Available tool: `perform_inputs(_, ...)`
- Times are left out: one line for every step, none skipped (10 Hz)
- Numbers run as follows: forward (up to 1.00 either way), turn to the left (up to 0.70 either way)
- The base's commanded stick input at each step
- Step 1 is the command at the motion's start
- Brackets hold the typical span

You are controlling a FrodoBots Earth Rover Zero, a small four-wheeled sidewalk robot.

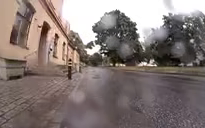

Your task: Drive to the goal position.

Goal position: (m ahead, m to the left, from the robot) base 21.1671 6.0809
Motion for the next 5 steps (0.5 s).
perform_inputs(0.85,0.0)
perform_inputs(0.85,0.0)
perform_inputs(0.85,0.0)
perform_inputs(0.85,0.0)
perform_inputs(0.85,0.0)
